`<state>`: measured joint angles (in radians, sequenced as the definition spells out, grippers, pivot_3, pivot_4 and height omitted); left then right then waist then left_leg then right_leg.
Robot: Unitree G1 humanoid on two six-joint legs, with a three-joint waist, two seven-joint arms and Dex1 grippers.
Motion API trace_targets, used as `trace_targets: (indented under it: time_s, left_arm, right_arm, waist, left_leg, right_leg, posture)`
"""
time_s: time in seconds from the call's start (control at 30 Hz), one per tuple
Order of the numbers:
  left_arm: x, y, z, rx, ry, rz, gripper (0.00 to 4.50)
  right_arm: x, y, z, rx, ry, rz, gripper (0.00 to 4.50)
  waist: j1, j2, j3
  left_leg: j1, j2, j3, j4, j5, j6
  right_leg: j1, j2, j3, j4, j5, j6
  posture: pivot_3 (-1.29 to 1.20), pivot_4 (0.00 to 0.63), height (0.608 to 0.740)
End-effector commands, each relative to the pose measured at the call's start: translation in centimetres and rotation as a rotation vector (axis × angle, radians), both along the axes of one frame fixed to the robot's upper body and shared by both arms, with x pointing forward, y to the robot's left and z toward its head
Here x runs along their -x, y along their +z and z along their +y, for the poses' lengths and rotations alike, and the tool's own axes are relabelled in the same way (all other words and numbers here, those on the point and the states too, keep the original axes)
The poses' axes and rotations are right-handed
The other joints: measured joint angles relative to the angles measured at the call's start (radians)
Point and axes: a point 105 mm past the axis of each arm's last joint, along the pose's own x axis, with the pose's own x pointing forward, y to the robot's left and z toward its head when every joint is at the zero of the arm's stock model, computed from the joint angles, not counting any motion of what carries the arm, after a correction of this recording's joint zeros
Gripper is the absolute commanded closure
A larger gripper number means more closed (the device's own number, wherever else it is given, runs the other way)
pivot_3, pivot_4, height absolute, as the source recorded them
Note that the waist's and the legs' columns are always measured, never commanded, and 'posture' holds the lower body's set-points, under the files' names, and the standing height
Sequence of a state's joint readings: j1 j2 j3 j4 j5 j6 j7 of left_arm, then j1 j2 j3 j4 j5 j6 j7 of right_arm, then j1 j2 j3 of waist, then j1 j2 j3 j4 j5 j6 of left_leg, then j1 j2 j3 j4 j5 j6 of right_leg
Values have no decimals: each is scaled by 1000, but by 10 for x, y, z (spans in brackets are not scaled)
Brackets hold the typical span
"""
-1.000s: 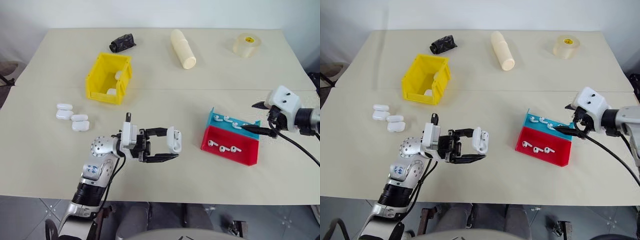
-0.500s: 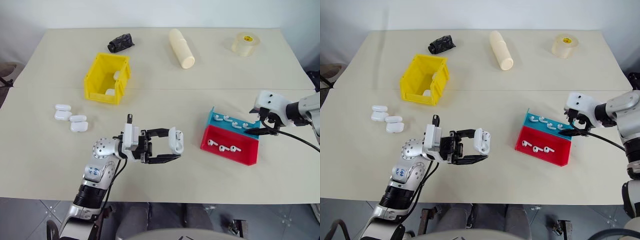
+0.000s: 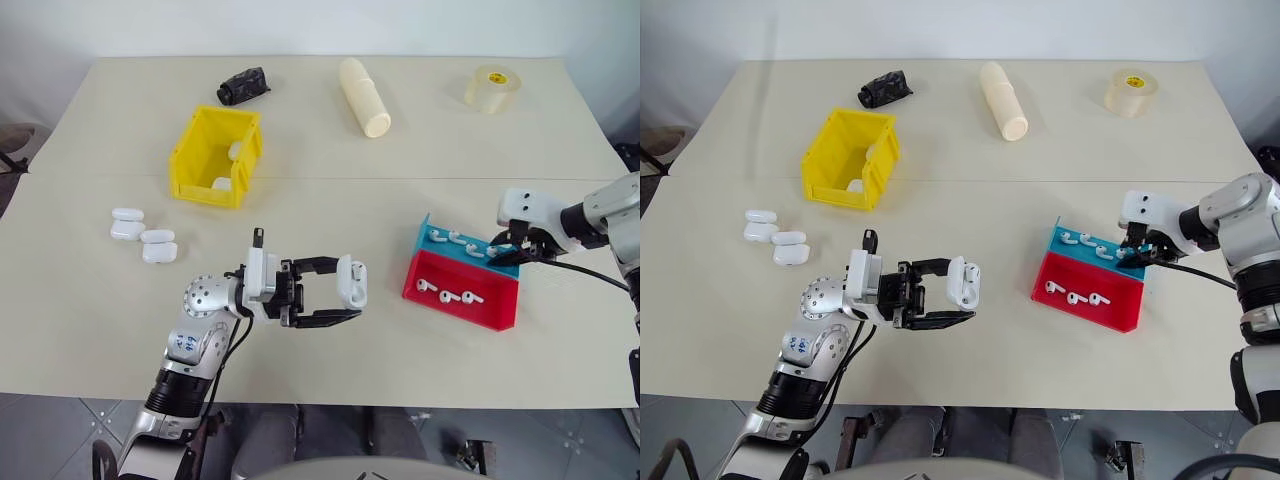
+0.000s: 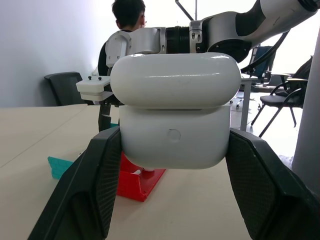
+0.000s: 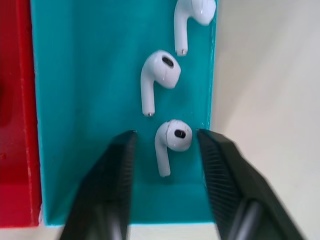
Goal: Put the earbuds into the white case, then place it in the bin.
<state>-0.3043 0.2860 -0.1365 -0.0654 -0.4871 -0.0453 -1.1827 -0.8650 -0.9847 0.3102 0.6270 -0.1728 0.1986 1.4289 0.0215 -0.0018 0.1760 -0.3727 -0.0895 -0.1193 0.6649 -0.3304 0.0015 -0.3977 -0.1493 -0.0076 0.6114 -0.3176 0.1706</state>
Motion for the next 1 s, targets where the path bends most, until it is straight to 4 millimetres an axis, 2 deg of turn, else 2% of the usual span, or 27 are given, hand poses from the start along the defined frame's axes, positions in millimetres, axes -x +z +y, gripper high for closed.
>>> trace_targets:
  time_s: [0.03,0.33,0.47,0.6,0.7,0.8,0.9,1.0]
  left_arm:
    - [5,8,0,20,-12,-37,1738]
    - [6,8,-1,24,-16,-36,1738]
    - [5,8,-1,21,-17,-37,1738]
    - [4,9,0,18,-17,-38,1738]
    - [4,9,-1,19,-19,-40,1738]
    - [3,10,-1,20,-19,-41,1738]
    - [2,10,0,20,-15,-42,1738]
    - [-2,11,1,22,-5,-42,1738]
  right_arm:
    - [0,0,-4,42,-14,14,2570]
    - [-2,-5,3,26,-15,15,2570]
    - [-2,-6,4,17,-13,13,3689]
    - [-3,-5,5,-1,-23,-6,3689]
    - [-4,5,4,-18,-33,-46,3689]
    - [-1,24,7,-66,-29,-101,3689]
    - [6,51,18,-174,-10,-159,3689]
    - [17,66,38,-327,3,-169,3689]
  waist:
    - [1,0,0]
    - [0,0,0]
    - [-2,0,0]
    - [-2,0,0]
    - [-2,0,0]
    - [-1,0,0]
    - [0,1,1]
    - [2,1,1]
  left_leg:
    - [0,0,0,0,0,0]
    - [0,0,0,0,0,0]
    - [0,0,0,0,0,0]
    - [0,1,0,1,0,0]
    - [0,1,0,1,0,0]
    - [0,0,0,1,0,0]
    - [-1,0,0,0,0,0]
    - [-2,0,0,0,0,0]
  right_leg:
    - [0,0,0,0,0,0]
    - [0,0,0,0,0,0]
    - [0,0,0,1,0,0]
    - [0,0,0,1,0,0]
    - [0,0,0,1,0,0]
    - [0,0,0,1,0,0]
    - [-1,0,0,1,0,0]
    - [-2,0,0,1,0,0]
  posture:
    - [0,150,740]
    - [0,150,740]
    - [0,150,740]
    - [0,150,740]
    - [0,150,740]
    - [0,150,740]
    - [0,150,740]
    - [0,150,740]
